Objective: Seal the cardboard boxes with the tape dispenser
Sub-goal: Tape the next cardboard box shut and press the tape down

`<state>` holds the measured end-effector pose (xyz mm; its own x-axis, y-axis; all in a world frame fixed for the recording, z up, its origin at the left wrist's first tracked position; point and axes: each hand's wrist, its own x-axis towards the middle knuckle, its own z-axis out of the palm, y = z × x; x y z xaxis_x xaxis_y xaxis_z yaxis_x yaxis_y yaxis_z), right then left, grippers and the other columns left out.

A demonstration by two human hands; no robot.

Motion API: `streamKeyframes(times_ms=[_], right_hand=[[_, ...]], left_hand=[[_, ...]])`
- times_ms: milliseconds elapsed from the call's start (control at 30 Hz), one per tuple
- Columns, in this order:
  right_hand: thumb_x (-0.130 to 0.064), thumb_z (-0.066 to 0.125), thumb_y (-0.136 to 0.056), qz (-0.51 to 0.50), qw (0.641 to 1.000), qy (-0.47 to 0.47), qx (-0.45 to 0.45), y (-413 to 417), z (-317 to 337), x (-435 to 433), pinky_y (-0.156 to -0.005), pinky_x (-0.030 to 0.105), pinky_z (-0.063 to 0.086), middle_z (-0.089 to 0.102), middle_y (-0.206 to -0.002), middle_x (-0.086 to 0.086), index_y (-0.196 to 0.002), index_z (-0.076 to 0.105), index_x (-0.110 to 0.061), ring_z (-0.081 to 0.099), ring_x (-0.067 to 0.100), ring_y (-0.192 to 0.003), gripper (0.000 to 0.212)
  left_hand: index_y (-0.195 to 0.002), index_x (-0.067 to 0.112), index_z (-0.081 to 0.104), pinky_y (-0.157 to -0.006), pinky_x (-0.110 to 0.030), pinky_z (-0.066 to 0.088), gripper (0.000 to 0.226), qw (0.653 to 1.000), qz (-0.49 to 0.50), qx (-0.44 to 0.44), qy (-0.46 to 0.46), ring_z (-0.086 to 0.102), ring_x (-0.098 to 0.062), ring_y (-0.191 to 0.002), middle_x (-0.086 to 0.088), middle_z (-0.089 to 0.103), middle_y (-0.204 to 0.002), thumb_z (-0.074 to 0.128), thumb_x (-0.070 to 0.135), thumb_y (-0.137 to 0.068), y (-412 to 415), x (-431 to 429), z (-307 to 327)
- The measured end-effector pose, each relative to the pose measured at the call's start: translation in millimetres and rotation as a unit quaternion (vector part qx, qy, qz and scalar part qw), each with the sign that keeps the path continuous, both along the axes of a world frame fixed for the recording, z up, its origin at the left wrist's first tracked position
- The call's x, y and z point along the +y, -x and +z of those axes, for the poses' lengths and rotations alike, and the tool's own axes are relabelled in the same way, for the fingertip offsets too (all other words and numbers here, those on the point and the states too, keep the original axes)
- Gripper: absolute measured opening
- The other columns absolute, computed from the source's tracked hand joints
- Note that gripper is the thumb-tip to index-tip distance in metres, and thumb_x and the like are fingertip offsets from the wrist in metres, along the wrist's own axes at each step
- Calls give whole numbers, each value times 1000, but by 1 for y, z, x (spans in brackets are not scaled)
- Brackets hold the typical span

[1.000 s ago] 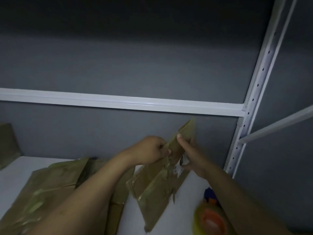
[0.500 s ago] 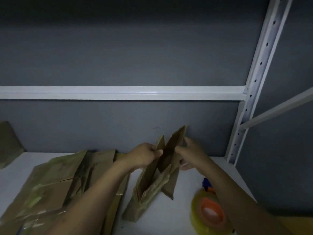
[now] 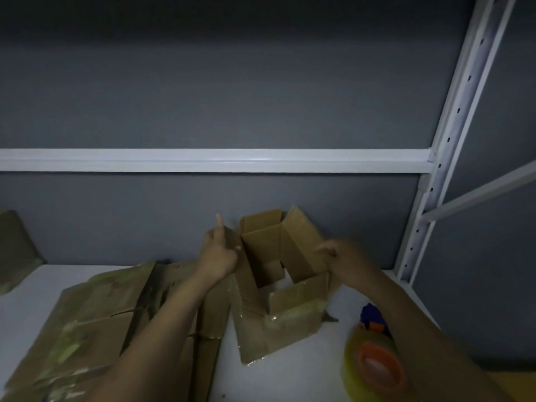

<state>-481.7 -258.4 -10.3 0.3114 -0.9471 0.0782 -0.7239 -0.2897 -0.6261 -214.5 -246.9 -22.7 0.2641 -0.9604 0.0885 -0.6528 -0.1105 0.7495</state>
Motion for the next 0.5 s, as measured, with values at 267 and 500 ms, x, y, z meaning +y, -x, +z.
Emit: streamKeyframes(times_ms=[267, 500], right_hand=[[-76, 46, -72, 30, 992, -97, -70, 17, -21, 16, -99, 31, 45, 43, -128, -26, -134, 43, -41, 49, 2, -117, 71], [-79, 59, -67, -55, 996, 3, 69, 11, -43, 17, -96, 34, 39, 32, -148, -15, -138, 36, -43, 43, 11, -126, 82]], left_hand=[[-154, 12, 9, -119, -36, 10, 67, 984, -106, -139, -32, 10, -26, -149, -9, 19, -160, 45, 34, -101, -20, -20, -27], [-156, 24, 3, -114, -46, 25, 83, 953, -127, -263, -83, 26, -38, -139, -16, 28, -153, 45, 59, -94, -13, -50, -13]])
